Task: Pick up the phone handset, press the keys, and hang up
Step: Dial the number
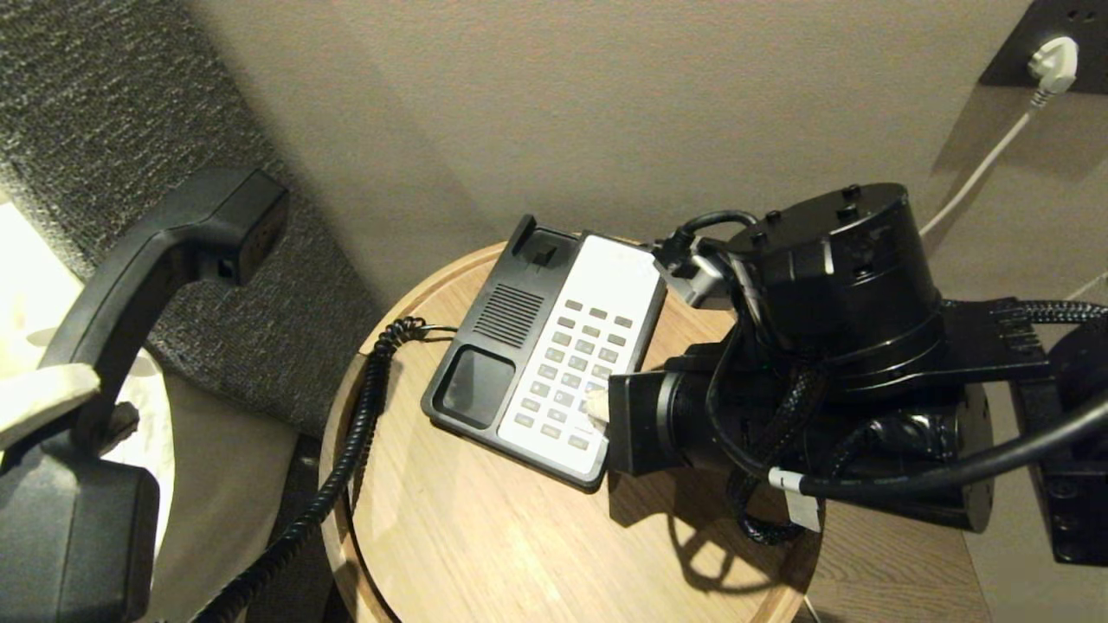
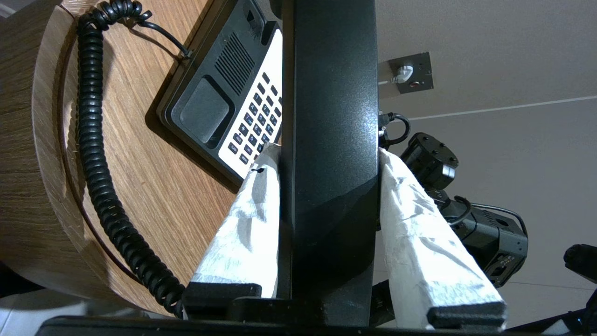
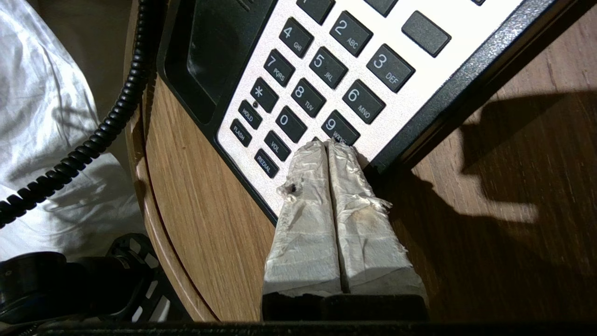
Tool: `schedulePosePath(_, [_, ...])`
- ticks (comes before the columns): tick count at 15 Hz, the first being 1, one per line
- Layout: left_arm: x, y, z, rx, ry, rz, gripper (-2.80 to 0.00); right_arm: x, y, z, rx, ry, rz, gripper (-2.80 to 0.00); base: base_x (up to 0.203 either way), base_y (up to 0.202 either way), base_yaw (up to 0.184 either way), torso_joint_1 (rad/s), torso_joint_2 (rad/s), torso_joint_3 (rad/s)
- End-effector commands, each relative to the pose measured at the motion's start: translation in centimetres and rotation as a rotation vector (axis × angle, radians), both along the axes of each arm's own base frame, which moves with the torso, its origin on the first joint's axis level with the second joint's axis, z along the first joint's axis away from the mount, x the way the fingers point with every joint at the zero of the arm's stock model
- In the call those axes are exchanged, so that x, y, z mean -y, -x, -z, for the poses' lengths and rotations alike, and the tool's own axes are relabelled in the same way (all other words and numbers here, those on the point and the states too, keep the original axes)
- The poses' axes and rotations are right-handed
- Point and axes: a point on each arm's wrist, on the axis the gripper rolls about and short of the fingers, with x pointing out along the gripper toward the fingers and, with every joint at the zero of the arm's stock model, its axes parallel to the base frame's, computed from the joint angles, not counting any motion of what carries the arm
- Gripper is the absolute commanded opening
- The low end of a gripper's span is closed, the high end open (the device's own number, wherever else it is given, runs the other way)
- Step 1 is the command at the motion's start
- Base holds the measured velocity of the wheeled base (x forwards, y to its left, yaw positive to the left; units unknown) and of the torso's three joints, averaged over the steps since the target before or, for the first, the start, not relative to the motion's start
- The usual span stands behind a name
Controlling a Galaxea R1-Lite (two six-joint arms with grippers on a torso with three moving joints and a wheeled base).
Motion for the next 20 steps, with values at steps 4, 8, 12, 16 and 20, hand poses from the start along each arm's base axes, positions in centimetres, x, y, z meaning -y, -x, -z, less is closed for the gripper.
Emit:
schedulePosePath(4, [0.0,0.0,0.0,-0.005,0.004,0.002,-2.80,-0.1,-0.2,0.9,-0.016,0.028,0.003,-2.80,0.000,0.000,0.000,0.000,0.00,0.000])
schedulePosePath(8, [0.0,-0.1,0.2,-0.009,0.002,0.002,-2.80,0.0,-0.1,1.3,-0.023,0.039,0.003,-2.80,0.000,0.000,0.000,0.000,0.00,0.000])
schedulePosePath(12, [0.0,-0.1,0.2,-0.010,0.001,0.002,-2.80,0.1,-0.1,0.1,-0.007,-0.002,0.008,-2.80,0.000,0.000,0.000,0.000,0.00,0.000])
schedulePosePath(16, [-0.1,0.2,0.2,-0.001,0.005,0.005,-2.80,0.3,0.3,-1.2,0.001,-0.097,0.008,-2.80,0.000,0.000,0.000,0.000,0.00,0.000])
schedulePosePath(20, [-0.1,0.2,0.3,-0.002,0.003,0.017,-2.80,0.4,0.7,-0.8,-0.026,-0.093,0.000,-2.80,0.000,0.000,0.000,0.000,0.00,0.000])
